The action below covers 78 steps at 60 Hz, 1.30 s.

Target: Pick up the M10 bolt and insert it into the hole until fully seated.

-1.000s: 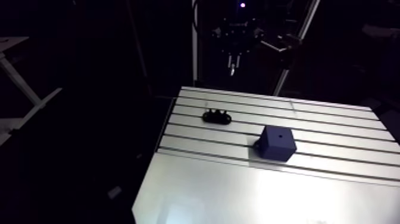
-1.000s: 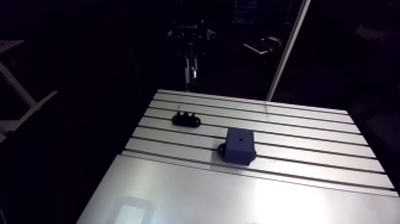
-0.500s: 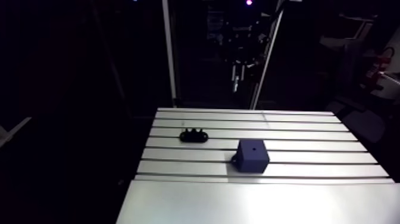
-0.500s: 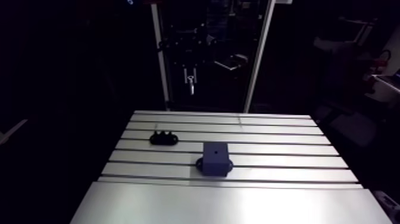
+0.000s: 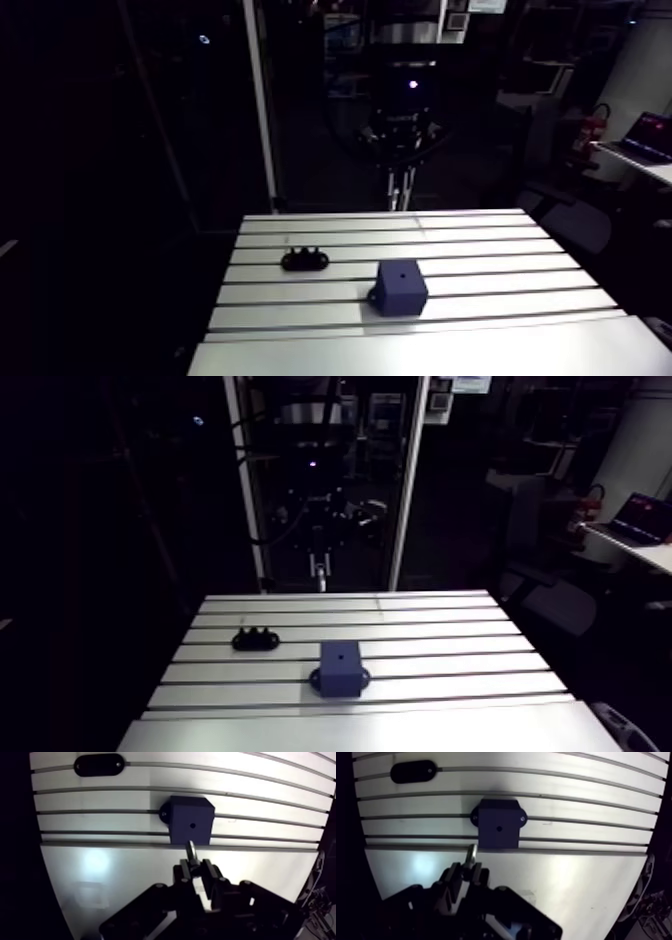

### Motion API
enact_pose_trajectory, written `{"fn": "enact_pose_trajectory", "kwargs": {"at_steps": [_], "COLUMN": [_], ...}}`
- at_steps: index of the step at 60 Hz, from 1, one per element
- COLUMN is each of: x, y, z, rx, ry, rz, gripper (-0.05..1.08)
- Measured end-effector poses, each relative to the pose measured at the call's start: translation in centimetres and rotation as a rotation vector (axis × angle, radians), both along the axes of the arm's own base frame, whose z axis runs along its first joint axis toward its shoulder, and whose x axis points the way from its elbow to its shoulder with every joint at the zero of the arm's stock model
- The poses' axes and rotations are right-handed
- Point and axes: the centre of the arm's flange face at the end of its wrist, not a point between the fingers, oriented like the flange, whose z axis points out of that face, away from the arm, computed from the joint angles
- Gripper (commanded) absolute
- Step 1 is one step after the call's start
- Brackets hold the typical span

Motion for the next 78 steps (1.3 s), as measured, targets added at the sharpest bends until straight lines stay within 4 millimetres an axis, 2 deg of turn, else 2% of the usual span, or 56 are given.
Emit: {"fn": "enact_pose_trajectory", "kwargs": {"at_steps": [21, 50, 61, 78], "x": [0.9, 0.8, 0.6, 0.3], "y": [0.4, 3.6, 4.0, 4.1], "z": [-2.0, -4.8, -5.9, -6.3], "rx": [-0.005, -0.015, -0.022, -0.028], "ry": [0.013, -0.055, -0.094, -0.110], "rz": [-0.009, -0.075, -0.084, -0.088], "gripper": [1.08, 1.08, 1.08, 1.08]}}
